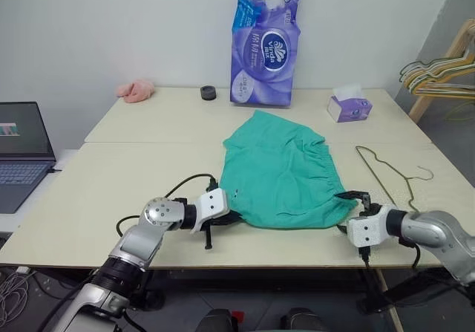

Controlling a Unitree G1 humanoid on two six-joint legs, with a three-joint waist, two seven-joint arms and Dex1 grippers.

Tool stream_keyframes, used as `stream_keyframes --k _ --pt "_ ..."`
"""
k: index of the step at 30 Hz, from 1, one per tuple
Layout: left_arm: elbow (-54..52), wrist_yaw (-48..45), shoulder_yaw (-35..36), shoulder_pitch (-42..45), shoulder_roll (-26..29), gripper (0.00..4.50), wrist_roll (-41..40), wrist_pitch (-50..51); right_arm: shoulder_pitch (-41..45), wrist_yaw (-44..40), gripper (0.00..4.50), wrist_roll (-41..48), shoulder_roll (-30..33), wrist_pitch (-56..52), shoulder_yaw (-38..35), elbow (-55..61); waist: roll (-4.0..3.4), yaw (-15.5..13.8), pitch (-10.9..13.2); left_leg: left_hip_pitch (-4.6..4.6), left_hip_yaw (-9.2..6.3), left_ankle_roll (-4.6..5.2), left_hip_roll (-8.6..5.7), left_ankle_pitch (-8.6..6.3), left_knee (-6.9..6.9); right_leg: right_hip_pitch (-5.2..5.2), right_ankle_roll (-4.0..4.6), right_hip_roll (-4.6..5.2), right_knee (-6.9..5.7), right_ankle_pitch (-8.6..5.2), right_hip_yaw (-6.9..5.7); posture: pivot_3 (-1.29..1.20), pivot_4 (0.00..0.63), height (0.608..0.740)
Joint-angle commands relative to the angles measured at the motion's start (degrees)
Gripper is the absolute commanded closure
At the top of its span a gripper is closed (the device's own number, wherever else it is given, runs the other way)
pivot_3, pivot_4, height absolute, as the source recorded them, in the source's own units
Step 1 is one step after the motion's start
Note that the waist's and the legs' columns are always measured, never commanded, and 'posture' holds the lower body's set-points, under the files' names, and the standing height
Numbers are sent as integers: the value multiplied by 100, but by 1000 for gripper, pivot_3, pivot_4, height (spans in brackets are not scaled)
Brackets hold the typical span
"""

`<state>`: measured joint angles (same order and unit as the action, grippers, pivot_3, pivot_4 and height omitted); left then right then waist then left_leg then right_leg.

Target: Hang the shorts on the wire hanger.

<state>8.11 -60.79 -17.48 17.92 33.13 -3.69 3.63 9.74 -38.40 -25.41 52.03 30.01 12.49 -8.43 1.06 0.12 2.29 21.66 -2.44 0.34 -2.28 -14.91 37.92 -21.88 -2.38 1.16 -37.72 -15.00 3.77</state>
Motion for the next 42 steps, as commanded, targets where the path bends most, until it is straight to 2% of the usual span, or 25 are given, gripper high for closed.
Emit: stream_keyframes --k 1,5,14,15,19,25,32,40,42 --pt "-217 -55 170 53 73 4475 -99 10 290 59 0 -295 -122 8 218 -397 5 1 -3 -3 -1 0 0 0 0 4 1 0 0 0 0 -6 1 740" --pt "-268 -120 190 5 172 4500 -137 54 660 39 940 -360 -184 -22 319 -797 6 -3 -3 -24 -5 0 -1 0 -1 27 7 2 2 -3 0 -3 2 740" --pt "-594 -525 119 -171 374 4500 -292 383 1063 -121 4245 -236 -191 131 427 -981 1 9 0 -24 -6 -1 -1 -1 -2 24 12 9 -1 -6 2 -10 7 740" --pt "-729 -651 113 -231 438 4500 -372 517 1042 -211 4455 -150 -188 118 419 -880 1 16 1 -23 -6 -1 0 -1 -2 24 15 9 -1 -8 1 -12 8 740" --pt "-1374 -1274 39 -505 892 4500 -725 1166 726 -744 4455 299 -88 -74 350 -175 -3 43 4 -23 -8 -1 3 -2 -3 20 20 9 -9 -15 2 -18 12 740" --pt "-2091 -1794 -92 -840 1419 4500 -1027 1750 -30 -1530 4455 905 405 -587 200 727 -13 20 13 -23 -14 0 2 -5 -2 23 23 10 -11 -28 -4 -31 18 740" --pt "-2308 -1877 -164 -893 1480 4500 -1153 2004 -562 -1930 4455 1229 850 -993 13 1326 -14 28 21 -26 -13 -1 3 -6 -1 25 23 10 -12 -62 -4 -50 23 740" --pt "-2488 -1915 -318 -956 1543 4500 -1156 2113 -645 -2115 4455 1343 845 -1252 36 1605 -17 38 34 -26 -13 -2 4 -7 -1 25 24 10 -12 -64 -5 -59 26 740" --pt "-2534 -1846 -241 -932 1454 4500 -1368 2384 -606 -2090 4013 1326 822 -1345 12 1614 -17 39 35 -27 -12 -3 4 -8 -1 25 24 10 -12 -65 -4 -59 27 740"
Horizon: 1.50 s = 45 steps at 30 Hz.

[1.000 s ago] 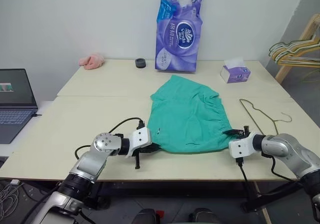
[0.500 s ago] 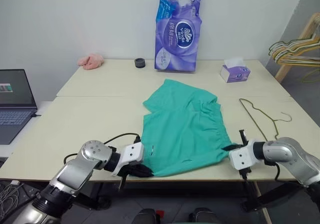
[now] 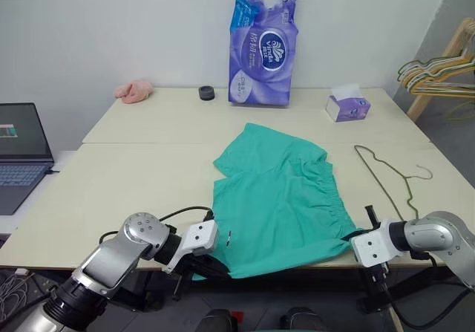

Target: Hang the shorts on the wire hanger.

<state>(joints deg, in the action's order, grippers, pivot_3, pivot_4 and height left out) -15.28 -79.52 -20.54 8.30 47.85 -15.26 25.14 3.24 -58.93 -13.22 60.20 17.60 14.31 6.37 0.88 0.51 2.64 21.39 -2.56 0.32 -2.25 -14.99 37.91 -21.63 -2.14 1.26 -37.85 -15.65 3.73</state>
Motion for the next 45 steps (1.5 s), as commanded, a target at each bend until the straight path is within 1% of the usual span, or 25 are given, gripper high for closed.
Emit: stream_keyframes --k 1,4,8,9,12,13,15,16,17,19,20,21,22,26,30,33,39,42,45 --pt "-189 85 89 48 -53 4310 -239 294 34 -87 3818 116 46 -144 -175 144 0 0 1 0 0 0 0 0 0 0 0 0 0 0 -1 -59 27 740" --pt "-192 155 111 51 -86 3634 -263 331 -56 -235 2865 182 185 -163 -196 204 0 -3 2 0 0 0 0 0 1 0 -2 0 0 0 -1 -60 27 740" --pt "-256 213 126 32 -97 2455 -335 364 -318 -576 1556 526 507 -238 -367 475 -1 -21 3 0 -1 -1 0 -1 0 2 -3 0 1 -1 -2 -58 29 740" --pt "-282 246 147 25 -108 2097 -365 381 -377 -636 1177 657 592 -300 -469 555 1 -20 6 -1 -1 -1 0 -1 0 4 -4 1 2 -2 -2 -59 30 740" --pt "-399 358 244 15 -144 1206 -537 515 -450 -695 129 985 755 -378 -820 662 0 -13 23 -4 -2 -1 1 -1 0 6 -2 1 3 -3 -1 -59 31 740" --pt "-432 382 273 18 -155 972 -589 564 -466 -707 0 1078 778 -416 -912 677 -2 -7 32 -5 -1 -1 1 -1 0 7 -2 1 3 -3 -1 -59 31 740" --pt "-483 594 427 125 -407 353 -823 697 -467 -689 0 1646 753 -1025 -1486 526 -11 -4 56 -5 -1 -2 2 -2 0 7 -2 1 3 -4 -2 -56 35 740" --pt "-500 724 489 181 -533 63 -867 707 -454 -603 0 1778 722 -1205 -1753 362 -12 -7 64 -5 -1 -2 2 -2 1 9 -3 1 3 -3 -1 -54 37 740" --pt "-513 813 527 216 -614 25 -889 715 -450 -545 0 1848 698 -1319 -1930 261 -7 -18 74 -5 -1 -2 1 -2 3 11 -4 1 2 -3 -2 -54 37 740" --pt "-458 1154 627 383 -867 25 -819 621 -386 -216 0 2064 456 -1800 -2321 3 12 -25 88 -8 -4 -2 1 -2 4 16 -9 1 3 1 -3 -53 40 740" --pt "-416 1371 685 515 -1026 25 -787 617 -341 18 0 2268 249 -2205 -2562 -100 25 -29 98 -15 -5 -3 1 -2 4 22 -9 1 2 1 -4 -53 40 740" --pt "-384 1579 727 659 -1179 25 -726 557 -226 410 0 2528 -61 -2821 -2838 -198 42 -38 109 -23 -7 -3 1 -2 2 30 -9 1 4 1 -5 -55 39 740" --pt "-363 1773 760 776 -1314 25 -660 503 -126 803 0 2610 -317 -3318 -3038 -282 50 -38 113 -27 -13 -3 2 -2 2 36 -8 1 3 1 -8 -53 40 740" --pt "-258 2254 782 1232 -1700 25 -537 429 198 2114 0 2612 -1065 -5162 -3412 -534 38 -35 116 -26 -12 -7 -1 -4 1 37 -37 3 4 19 -5 -59 41 740" --pt "-186 2193 637 1538 -1736 25 -482 358 611 2874 0 2614 -1493 -5856 -3646 -1049 12 1 124 -24 -7 -10 -2 -6 -4 29 -26 0 3 25 0 -74 40 740" --pt "-124 2078 579 1681 -1740 25 -513 325 876 3009 0 2532 -1488 -6019 -3516 -1477 -14 106 132 -25 8 -10 -3 -6 -5 27 -33 -9 2 21 10 -80 38 740" --pt "12 1929 482 1796 -1718 25 -438 184 1265 2819 0 2422 -1382 -6088 -3095 -2356 -12 195 133 -26 21 -4 -4 -9 -7 27 -47 -22 3 15 21 -84 39 740" --pt "-16 1902 463 1782 -1709 25 -444 188 1385 2519 0 2374 -1299 -6135 -2780 -2743 -12 222 133 -26 25 3 -7 -13 -6 27 -52 -22 4 13 24 -84 40 740" --pt "-31 1887 454 1773 -1705 25 -412 179 1591 2324 0 2446 -1288 -6418 -2618 -3077 -6 268 134 -29 28 7 -7 -16 -4 31 -55 -22 6 13 27 -84 41 740"
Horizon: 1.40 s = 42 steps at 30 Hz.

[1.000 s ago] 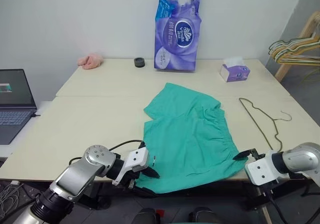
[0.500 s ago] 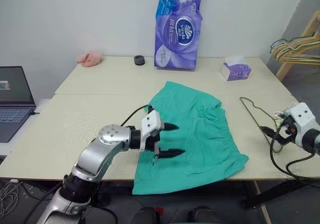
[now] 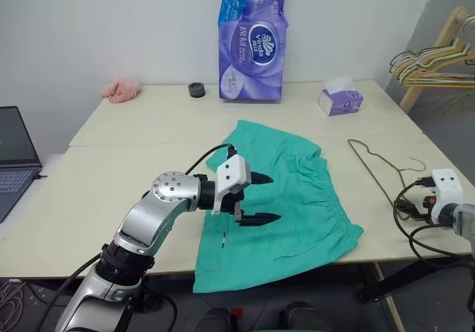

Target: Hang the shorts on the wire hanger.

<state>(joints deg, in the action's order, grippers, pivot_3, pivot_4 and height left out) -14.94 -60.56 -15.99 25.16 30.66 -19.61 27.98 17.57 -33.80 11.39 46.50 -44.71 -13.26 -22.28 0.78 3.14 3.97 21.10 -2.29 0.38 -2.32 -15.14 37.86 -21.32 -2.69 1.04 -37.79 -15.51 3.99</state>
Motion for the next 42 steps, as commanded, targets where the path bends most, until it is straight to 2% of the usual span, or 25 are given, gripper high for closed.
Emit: stream_keyframes --k 1,3,7,12,15,22,29,31,33,36,42 --pt "-67 -13 -5 85 16 8 35 -111 219 -227 176 -7 85 -247 170 -321 5 14 1 0 -1 1 1 0 0 0 0 0 1 0 -1 -83 42 740" --pt "-70 -27 -20 88 21 0 69 -129 380 -352 570 72 67 -524 202 -612 8 17 2 -2 -2 1 1 -1 0 2 0 0 2 0 -1 -80 42 740" --pt "-82 -25 -25 85 8 0 105 -138 434 -513 1867 34 78 -673 362 -846 30 10 -2 -6 -7 2 2 -2 0 7 0 1 4 0 -4 -76 43 740" --pt "-128 44 -29 23 -20 0 119 -124 252 -386 3605 27 -13 -705 352 -746 58 13 -11 -9 -10 -1 8 -5 0 13 0 4 6 -1 -5 -71 45 740" --pt "-111 108 -13 0 -51 0 125 -120 124 -250 4491 17 -52 -585 257 -563 71 12 -16 -12 -15 -6 12 -8 0 18 1 6 8 -1 -8 -74 46 740" --pt "382 570 227 234 -301 0 204 -114 13 225 4491 33 -150 -344 -148 196 76 14 -14 -13 -15 -12 12 -12 2 19 0 9 12 -1 -6 -87 46 740" --pt "1577 1233 835 798 -457 0 347 -288 -199 580 4491 -256 -15 476 -232 1577 14 37 21 3 1 -11 3 -13 0 -7 -15 8 6 -3 8 -93 47 740" --pt "1925 1317 1022 989 -462 0 328 -360 -318 583 4491 -340 19 632 -159 2015 13 37 23 8 -2 -12 8 -16 0 -13 -15 8 5 -3 6 -95 47 740" --pt "2439 1384 1340 1314 -457 0 160 -250 -643 451 4491 -646 127 1183 216 2745 13 26 24 14 -7 -14 7 -18 0 -17 -16 9 5 -4 2 -101 49 740" --pt "2954 1068 1539 1607 -337 0 -34 -81 -884 386 4491 -934 136 1731 618 3422 17 50 26 38 -16 -15 10 -18 5 -39 -18 9 4 -4 -5 -105 51 740" --pt "3619 -44 1507 1994 113 0 -238 313 -919 437 4491 -1771 277 3143 1239 3781 20 54 29 79 -7 -16 -1 -18 14 -81 -24 15 -1 2 -5 -113 51 740"
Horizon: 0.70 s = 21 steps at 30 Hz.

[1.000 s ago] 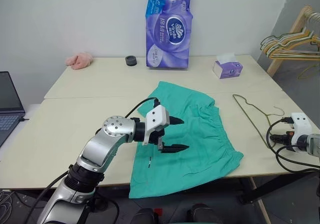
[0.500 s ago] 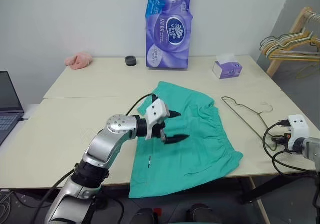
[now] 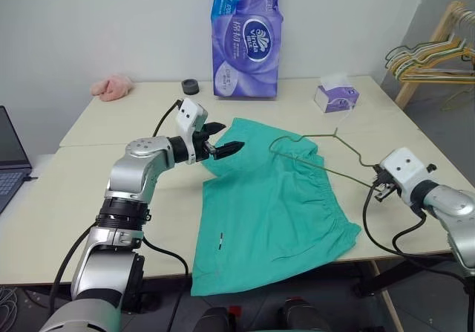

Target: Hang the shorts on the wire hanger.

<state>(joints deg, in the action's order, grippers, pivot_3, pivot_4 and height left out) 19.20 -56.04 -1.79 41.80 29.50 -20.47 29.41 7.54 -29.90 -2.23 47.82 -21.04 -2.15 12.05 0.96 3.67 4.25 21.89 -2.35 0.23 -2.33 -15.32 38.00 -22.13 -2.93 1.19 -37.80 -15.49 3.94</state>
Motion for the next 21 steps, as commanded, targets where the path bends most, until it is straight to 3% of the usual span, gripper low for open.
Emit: stream_keyframes --k 1,12,21 --pt "268 -694 11 356 292 0 -132 201 117 53 4491 -528 145 988 213 377 4 2 3 4 2 0 0 0 0 -8 2 2 -4 1 0 -114 51 740" --pt "230 -1456 -606 46 422 0 328 -68 401 29 4491 -1220 90 2605 450 379 5 -10 3 2 -3 -1 3 0 -1 -6 27 4 -7 15 3 -124 48 740" --pt "65 -1738 -882 -222 406 0 569 -352 647 -70 4491 -1320 -133 2924 518 434 7 13 4 -1 -2 -1 3 0 2 -6 30 3 -17 16 5 -123 50 740"
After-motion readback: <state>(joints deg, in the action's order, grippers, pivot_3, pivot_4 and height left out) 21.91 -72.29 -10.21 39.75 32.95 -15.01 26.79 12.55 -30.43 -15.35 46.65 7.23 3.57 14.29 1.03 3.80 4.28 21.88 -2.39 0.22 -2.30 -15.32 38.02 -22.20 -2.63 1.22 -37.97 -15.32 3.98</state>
